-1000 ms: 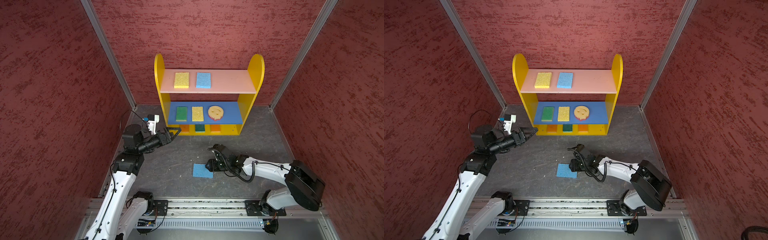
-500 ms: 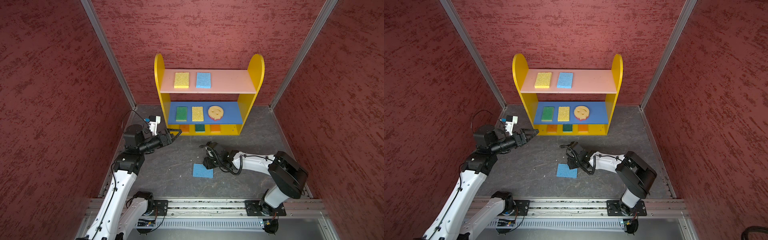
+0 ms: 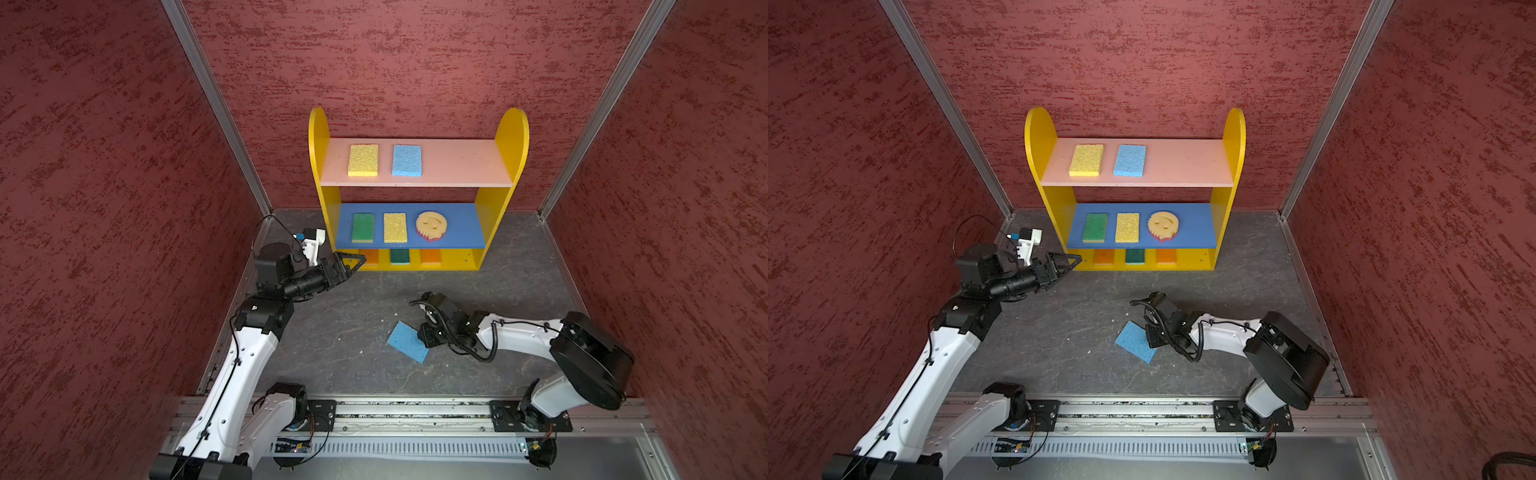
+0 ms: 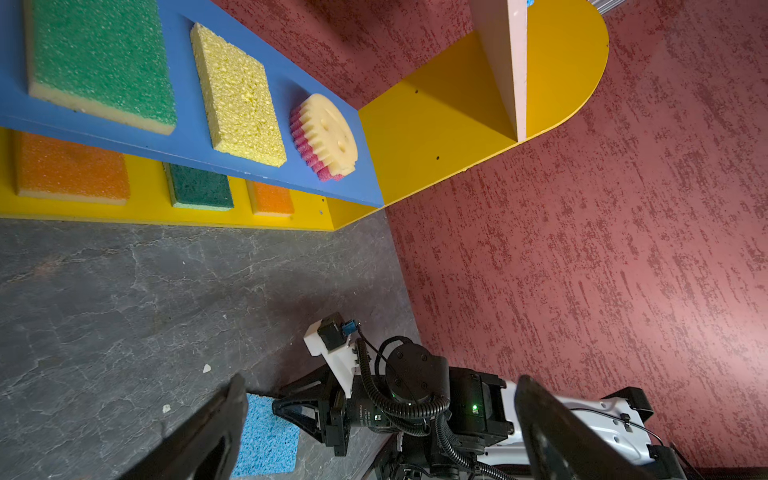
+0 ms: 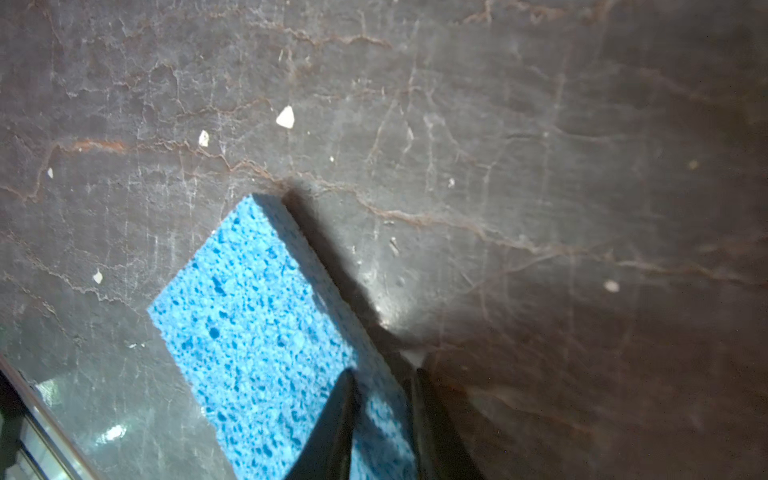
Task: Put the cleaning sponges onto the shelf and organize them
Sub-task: 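Grasp the light-blue table sponge with the right gripper and lift it toward the left gripper, then raise the light-blue sponge upright with the right gripper while the left gripper steadies it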
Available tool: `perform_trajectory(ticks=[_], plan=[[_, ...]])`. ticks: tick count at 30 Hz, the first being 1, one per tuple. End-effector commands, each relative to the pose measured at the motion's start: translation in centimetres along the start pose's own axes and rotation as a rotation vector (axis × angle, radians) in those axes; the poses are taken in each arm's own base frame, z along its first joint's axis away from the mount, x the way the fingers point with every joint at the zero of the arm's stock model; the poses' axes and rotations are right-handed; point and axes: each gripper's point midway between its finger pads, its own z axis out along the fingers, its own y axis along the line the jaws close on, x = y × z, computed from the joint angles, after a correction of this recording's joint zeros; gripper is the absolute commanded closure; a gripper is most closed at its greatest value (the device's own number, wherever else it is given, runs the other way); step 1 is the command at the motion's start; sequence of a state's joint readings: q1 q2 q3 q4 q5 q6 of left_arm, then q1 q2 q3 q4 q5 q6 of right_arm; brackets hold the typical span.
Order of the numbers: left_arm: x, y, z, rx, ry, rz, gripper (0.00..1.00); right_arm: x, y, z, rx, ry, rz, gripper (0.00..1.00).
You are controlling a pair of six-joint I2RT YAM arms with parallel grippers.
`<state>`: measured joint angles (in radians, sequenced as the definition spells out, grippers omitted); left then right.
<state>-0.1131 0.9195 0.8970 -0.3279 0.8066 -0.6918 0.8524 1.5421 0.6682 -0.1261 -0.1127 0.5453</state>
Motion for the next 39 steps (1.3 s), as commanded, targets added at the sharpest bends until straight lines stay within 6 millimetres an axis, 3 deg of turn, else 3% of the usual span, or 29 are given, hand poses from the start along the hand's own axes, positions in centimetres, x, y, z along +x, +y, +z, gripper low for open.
perform_trajectory(ticks=[1, 6, 13, 17, 23, 28, 34, 39], plan=[[-0.1, -1.2, 0.2, 0.042, -0.007, 0.033, 0.0, 1.2, -0.3, 0.6, -0.017, 0.016, 0.06, 0.85], [0.5, -1.4, 0.6, 0.049, 0.018, 0.027, 0.0, 0.4, 0.3, 1.3, -0.045, -0.009, 0.097, 1.0], [1.5, -2.1, 1.2, 0.061, 0.044, 0.028, 0.0, -2.6, 0.6, -0.9, -0.047, -0.142, 0.123, 1.0], [3.3, -1.2, 2.7, 0.039, 0.088, 0.032, 0.0, -4.8, 0.8, -3.9, -0.062, -0.255, 0.134, 1.0], [6.1, -0.4, 5.1, 0.032, 0.174, 0.016, 0.0, -7.3, -0.6, -9.1, -0.06, -0.43, 0.205, 1.0], [7.2, -1.9, 6.6, 0.074, 0.21, 0.037, 0.0, -8.2, -2.5, -13.7, -0.015, -0.556, 0.277, 1.0], [9.6, -3.6, 9.4, 0.141, 0.294, 0.06, 0.0, -9.0, -1.3, -16.5, -0.05, -0.584, 0.262, 1.0], [10.5, -4.2, 11.7, 0.138, 0.335, 0.063, 0.0, -10.3, 1.8, -18.2, -0.2, -0.61, 0.232, 1.0]])
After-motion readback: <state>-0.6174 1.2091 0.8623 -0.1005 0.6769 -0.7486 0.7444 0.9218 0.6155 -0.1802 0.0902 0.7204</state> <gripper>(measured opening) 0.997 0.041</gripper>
